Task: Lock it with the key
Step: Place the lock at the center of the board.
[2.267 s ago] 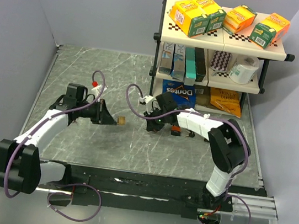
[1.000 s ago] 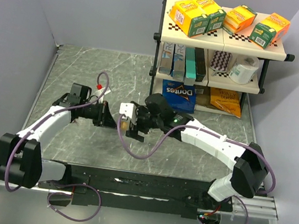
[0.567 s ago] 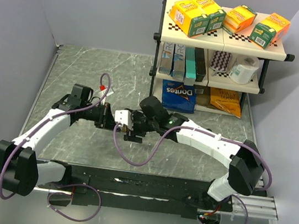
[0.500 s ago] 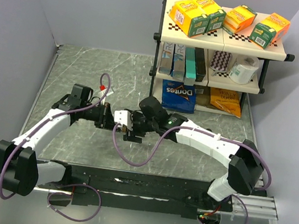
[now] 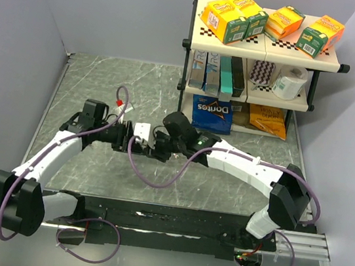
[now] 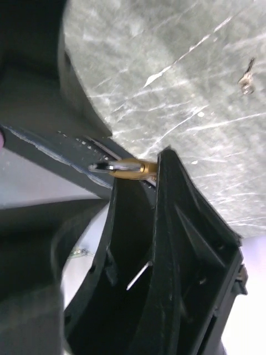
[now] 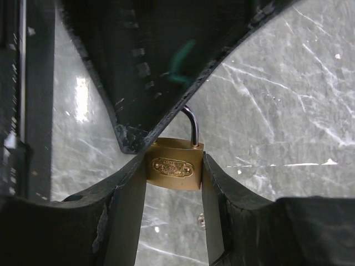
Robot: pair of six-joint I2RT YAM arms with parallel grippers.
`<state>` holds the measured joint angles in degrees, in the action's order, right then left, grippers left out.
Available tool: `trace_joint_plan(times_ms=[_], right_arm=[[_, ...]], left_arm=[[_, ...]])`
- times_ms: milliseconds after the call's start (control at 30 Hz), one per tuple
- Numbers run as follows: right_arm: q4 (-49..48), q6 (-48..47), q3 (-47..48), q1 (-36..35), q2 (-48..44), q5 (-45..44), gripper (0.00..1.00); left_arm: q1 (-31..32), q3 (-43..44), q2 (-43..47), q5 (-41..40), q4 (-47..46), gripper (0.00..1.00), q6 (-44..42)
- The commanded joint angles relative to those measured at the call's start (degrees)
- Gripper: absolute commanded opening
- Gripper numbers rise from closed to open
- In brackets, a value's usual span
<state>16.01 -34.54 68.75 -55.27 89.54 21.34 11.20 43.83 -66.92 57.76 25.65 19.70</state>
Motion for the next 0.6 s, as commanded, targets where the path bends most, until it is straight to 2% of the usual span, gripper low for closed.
trace_joint_plan(times_ms=[0,100,200,400,500,567], right_arm=[[3.1,8.7,5.5,1.2,1.0,0.0,0.13],[4.9,16.0,6.0,2.6,1.6,-0.6,0.10],[7.0,24.5,6.9,3.4,3.3,-2.4,0.10],[13.3,43.0,10.3,4.2,8.4,-6.1,0.06],[14.5,49.1,11.1,4.2,10.8,-8.0,0.06],[14.5,51.9,11.4,4.1,12.5,-12.3,0.07]], left_arm=[[-3.9,0.6,3.2,-1.2,-3.0,0.76,3.2],[-7.6,0.7,5.8,-3.2,-5.5,0.87,6.9],[-10.4,0.7,9.1,-7.2,-8.3,0.92,10.8],[-14.1,1.3,12.3,-20.4,-9.0,0.96,17.6],[-14.5,1.9,12.2,-24.3,-8.5,0.99,18.7],[-14.8,1.9,12.2,-25.3,-8.6,0.99,19.6]])
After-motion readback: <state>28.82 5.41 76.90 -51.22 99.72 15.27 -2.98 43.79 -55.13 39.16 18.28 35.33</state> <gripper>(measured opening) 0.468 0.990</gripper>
